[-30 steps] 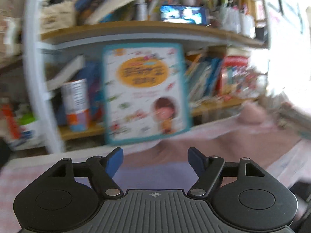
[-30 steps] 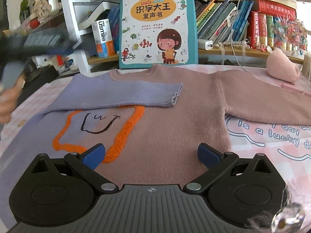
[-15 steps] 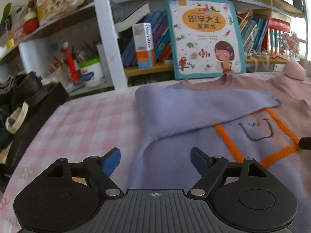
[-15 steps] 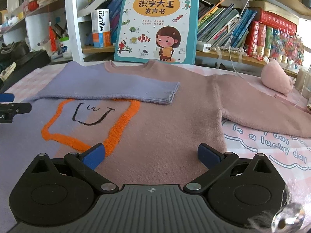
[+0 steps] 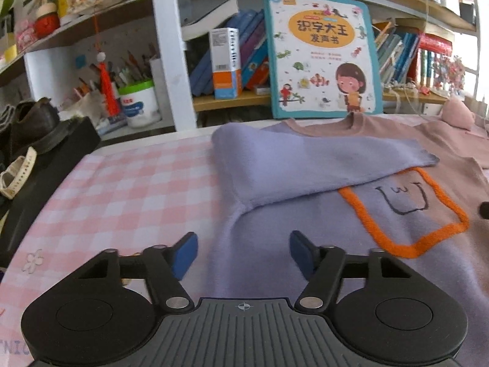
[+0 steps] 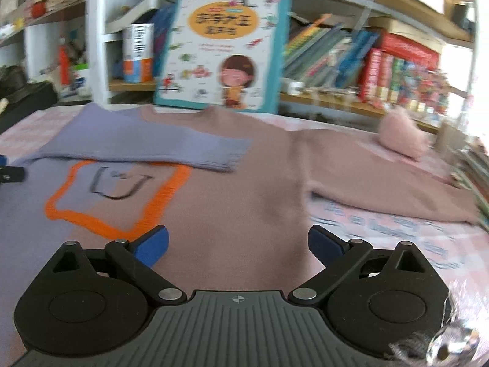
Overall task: Fold clothes
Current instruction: 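Release the lavender sleeve and press its fold flat with the left gripper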
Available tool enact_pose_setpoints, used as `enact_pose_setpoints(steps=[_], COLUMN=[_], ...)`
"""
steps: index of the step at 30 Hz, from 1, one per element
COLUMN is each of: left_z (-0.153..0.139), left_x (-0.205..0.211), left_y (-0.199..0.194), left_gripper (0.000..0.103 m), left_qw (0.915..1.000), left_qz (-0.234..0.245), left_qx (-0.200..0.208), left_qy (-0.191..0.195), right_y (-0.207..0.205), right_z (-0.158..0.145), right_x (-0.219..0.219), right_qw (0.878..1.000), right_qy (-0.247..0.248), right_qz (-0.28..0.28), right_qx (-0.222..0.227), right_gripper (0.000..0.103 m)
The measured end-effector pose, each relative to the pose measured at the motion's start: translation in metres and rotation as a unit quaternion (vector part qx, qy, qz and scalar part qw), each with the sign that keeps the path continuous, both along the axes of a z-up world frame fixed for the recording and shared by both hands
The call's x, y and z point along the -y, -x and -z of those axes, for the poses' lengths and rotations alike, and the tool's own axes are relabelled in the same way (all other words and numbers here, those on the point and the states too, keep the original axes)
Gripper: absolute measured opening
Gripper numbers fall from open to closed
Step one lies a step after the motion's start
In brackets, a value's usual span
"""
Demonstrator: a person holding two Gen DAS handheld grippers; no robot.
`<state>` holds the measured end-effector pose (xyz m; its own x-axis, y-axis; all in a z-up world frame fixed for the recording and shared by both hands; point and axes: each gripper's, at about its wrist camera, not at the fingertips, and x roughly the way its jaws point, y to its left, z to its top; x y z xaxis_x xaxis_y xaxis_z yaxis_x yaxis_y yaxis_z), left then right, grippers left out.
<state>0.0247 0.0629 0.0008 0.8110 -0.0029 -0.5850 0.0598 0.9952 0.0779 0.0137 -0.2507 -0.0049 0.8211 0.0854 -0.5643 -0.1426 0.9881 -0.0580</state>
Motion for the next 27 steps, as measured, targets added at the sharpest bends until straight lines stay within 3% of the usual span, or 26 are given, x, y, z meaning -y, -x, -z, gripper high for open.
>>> enact_pose_setpoints(steps=[1, 2, 5, 7, 10, 14, 17, 19, 21, 27], left_z=[0.000, 0.000, 0.001, 0.002, 0.006, 0.008, 0.009, 0.009, 0.010, 0.009], left_x=[-0.005, -0.009, -0.017, -0.017, -0.015, -0.017, -0.020, -0.022, -0.023, -0.030], left_y=[-0.002, -0.005, -0.014, -0.020, -0.026, -0.028, -0.027, -0.026, -0.026, -0.025], left_gripper=[0.039, 0.038, 0.038, 0.038, 0.038, 0.038, 0.030, 0.014, 0.007, 0.006], left_qw=[0.9999, 0.9998, 0.9993, 0.9994, 0.9995, 0.9992, 0.9988, 0.9985, 0.9990, 0.9987], left_qz=[0.000, 0.000, -0.001, 0.003, 0.008, 0.017, 0.027, 0.030, 0.023, 0.015], left_qx=[-0.005, -0.009, -0.011, -0.011, -0.014, -0.013, -0.010, -0.007, -0.003, -0.002], left_qy=[0.010, 0.020, 0.035, 0.032, 0.029, 0.033, 0.041, 0.045, 0.038, 0.049], right_y=[0.001, 0.002, 0.002, 0.000, 0.000, 0.001, 0.000, -0.001, -0.002, -0.006], right_z=[-0.001, -0.002, -0.001, 0.000, 0.001, 0.000, 0.001, 0.001, 0.001, 0.003], right_x=[0.006, 0.013, 0.031, 0.039, 0.049, 0.045, 0.039, 0.038, 0.037, 0.029], right_qw=[1.000, 1.000, 0.999, 0.998, 0.996, 0.996, 0.996, 0.996, 0.996, 0.996], right_qy=[0.002, 0.002, -0.004, -0.017, -0.058, -0.071, -0.068, -0.070, -0.077, -0.073], right_qz=[0.011, 0.022, 0.046, 0.055, 0.057, 0.047, 0.044, 0.042, 0.038, 0.030], right_qx=[-0.002, -0.005, -0.020, -0.029, -0.040, -0.041, -0.038, -0.038, -0.038, -0.032], right_gripper=[0.089, 0.086, 0.075, 0.060, 0.046, 0.026, 0.024, 0.019, 0.014, 0.011])
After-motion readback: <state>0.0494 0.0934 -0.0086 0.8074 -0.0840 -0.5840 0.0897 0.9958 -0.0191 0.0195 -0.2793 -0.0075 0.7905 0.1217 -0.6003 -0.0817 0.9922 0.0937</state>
